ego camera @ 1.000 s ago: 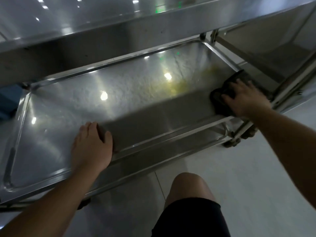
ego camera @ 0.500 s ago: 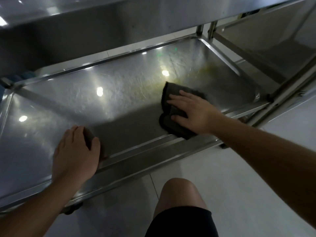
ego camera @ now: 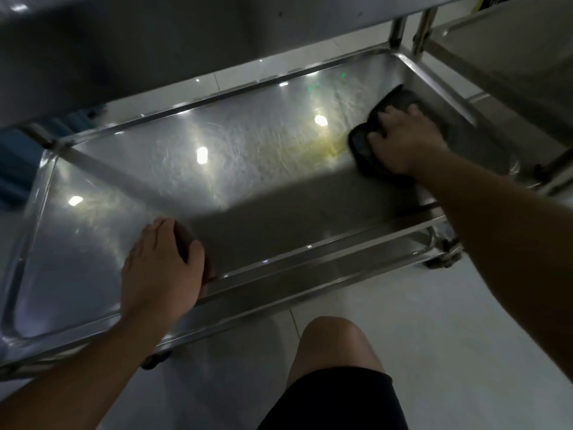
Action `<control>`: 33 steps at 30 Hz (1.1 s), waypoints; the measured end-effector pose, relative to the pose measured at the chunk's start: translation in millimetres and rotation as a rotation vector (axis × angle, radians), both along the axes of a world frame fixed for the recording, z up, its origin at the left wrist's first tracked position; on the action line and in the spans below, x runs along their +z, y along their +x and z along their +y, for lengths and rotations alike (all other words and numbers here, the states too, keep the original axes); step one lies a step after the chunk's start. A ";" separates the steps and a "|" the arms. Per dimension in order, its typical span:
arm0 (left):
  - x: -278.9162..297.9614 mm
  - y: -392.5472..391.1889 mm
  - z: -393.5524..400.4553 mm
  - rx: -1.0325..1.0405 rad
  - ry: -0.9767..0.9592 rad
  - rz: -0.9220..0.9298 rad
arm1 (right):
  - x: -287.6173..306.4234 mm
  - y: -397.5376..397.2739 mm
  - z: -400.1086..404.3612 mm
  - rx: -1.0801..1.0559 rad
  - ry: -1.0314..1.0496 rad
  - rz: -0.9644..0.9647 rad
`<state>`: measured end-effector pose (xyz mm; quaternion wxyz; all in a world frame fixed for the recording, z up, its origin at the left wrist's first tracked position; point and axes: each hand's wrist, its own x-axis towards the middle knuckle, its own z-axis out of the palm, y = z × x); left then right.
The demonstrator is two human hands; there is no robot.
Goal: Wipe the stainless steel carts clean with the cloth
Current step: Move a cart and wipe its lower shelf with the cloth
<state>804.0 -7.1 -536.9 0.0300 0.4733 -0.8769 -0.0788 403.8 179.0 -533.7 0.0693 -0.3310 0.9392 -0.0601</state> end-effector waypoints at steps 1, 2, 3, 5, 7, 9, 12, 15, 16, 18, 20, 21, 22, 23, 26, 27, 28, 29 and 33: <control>-0.2 0.1 -0.2 -0.003 0.004 0.001 | -0.6 16.9 -10.4 0.079 -0.011 0.008; -0.4 0.1 -0.8 -0.004 0.010 -0.001 | -2.0 37.2 -19.1 0.159 -0.026 0.003; -0.5 0.5 -1.3 -0.005 0.016 -0.005 | -3.7 57.4 -24.6 0.238 -0.041 -0.011; -0.8 0.9 -2.2 -0.006 0.022 -0.010 | -4.8 85.9 -25.8 0.377 -0.065 -0.040; -1.5 2.1 -1.8 -0.009 0.013 -0.001 | -4.5 88.1 -15.9 0.462 -0.068 -0.041; -2.7 3.1 -1.4 -0.020 0.008 0.001 | -4.3 63.9 -1.5 0.444 -0.063 -0.022; -3.3 1.9 -2.2 -0.027 0.009 0.006 | -4.1 0.0 18.2 0.204 -0.049 0.014; -3.5 1.9 -2.4 -0.024 0.006 0.014 | -4.4 -49.5 22.5 -0.023 -0.024 0.011; -3.4 2.0 -2.8 -0.026 0.007 0.010 | -5.2 -54.6 17.1 -0.077 -0.021 -0.008; -3.6 2.4 -3.8 -0.028 0.015 0.000 | -6.3 -46.4 -3.6 -0.148 -0.030 -0.047; -4.7 3.1 -5.5 -0.030 0.012 -0.009 | -4.7 -20.5 -33.0 -0.083 -0.027 -0.036; -5.5 3.3 -6.3 -0.031 0.010 -0.009 | -2.8 -3.0 -49.0 -0.009 -0.024 -0.024; -6.0 3.2 -6.8 -0.031 0.011 -0.006 | -0.8 18.4 -63.9 0.072 -0.027 -0.014; -6.3 3.3 -7.4 -0.026 0.015 -0.003 | 0.7 42.3 -76.7 0.156 -0.035 -0.010; -6.9 4.7 -9.1 -0.022 0.028 -0.002 | -0.7 124.2 -87.5 0.442 -0.062 -0.007; -7.5 5.2 -9.3 -0.021 0.029 0.005 | -4.4 148.6 -78.5 0.540 -0.067 -0.006; -7.9 5.4 -9.2 -0.018 0.029 0.015 | -7.8 165.3 -64.3 0.624 -0.073 -0.008; -8.5 5.9 -9.0 -0.016 0.029 0.022 | -10.5 172.0 -47.1 0.673 -0.091 -0.028; -12.9 7.5 -10.2 -0.018 0.019 0.023 | -11.5 109.5 8.2 0.528 -0.109 -0.037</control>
